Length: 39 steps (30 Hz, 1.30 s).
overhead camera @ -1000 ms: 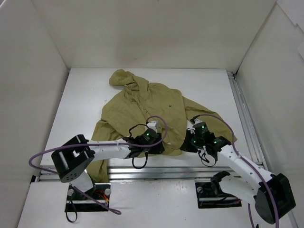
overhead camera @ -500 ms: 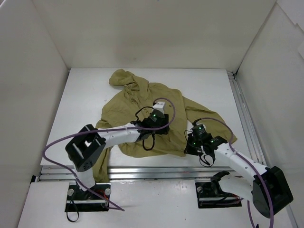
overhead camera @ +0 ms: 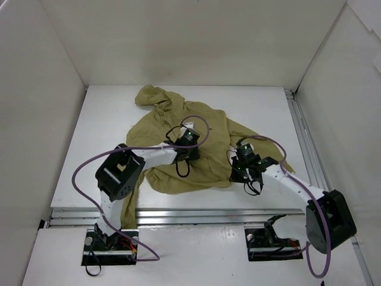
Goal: Zip up the jacket
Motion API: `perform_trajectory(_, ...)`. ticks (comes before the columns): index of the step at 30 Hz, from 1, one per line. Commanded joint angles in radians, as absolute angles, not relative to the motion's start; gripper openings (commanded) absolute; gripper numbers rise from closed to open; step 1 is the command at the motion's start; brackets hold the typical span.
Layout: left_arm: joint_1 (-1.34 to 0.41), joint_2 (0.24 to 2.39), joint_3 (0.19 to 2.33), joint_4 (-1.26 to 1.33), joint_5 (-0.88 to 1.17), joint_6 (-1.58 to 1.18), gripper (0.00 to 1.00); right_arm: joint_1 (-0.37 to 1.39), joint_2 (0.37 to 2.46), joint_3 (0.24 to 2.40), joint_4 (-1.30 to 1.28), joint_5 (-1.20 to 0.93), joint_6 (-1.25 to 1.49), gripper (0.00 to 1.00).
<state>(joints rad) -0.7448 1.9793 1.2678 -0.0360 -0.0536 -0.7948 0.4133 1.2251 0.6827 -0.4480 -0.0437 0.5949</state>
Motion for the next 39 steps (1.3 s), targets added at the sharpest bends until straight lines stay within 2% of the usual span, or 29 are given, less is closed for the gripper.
perform_trajectory(1,-0.683,1.893,1.232,-0.115,-0.115,-0.857,0.15,0.399,1.294,0.794,-0.416,0.024,0.508,0.00)
perform_trajectory(9,-0.477,1.721,1.008,-0.084,-0.106,-0.899,0.12,0.350,1.514,1.015,-0.299,-0.032,0.232,0.00)
perform_trajectory(14,-0.436,1.641,0.896,-0.057,-0.127,-0.942,0.12,0.330,1.630,1.155,-0.204,-0.127,0.109,0.00)
perform_trajectory(17,-0.436,1.580,0.828,-0.008,-0.123,-0.956,0.15,0.322,1.660,1.183,-0.167,-0.225,0.097,0.00)
perform_trajectory(18,-0.436,1.550,0.821,-0.008,-0.127,-0.937,0.20,0.327,1.642,1.169,-0.164,-0.265,0.097,0.00)
perform_trajectory(23,-0.552,1.422,0.818,-0.008,-0.189,-0.894,0.34,0.321,1.530,1.071,-0.143,-0.371,0.109,0.00)
perform_trajectory(26,-0.629,1.356,0.813,0.029,-0.213,-0.884,0.38,0.319,1.445,1.003,-0.133,-0.460,0.115,0.00)
perform_trajectory(32,-0.767,1.412,0.802,0.144,-0.238,-0.851,0.40,0.307,1.350,0.916,-0.094,-0.635,0.138,0.00)
perform_trajectory(39,-0.819,1.563,0.784,0.259,-0.241,-0.893,0.40,0.302,1.309,0.870,-0.055,-0.745,0.178,0.00)
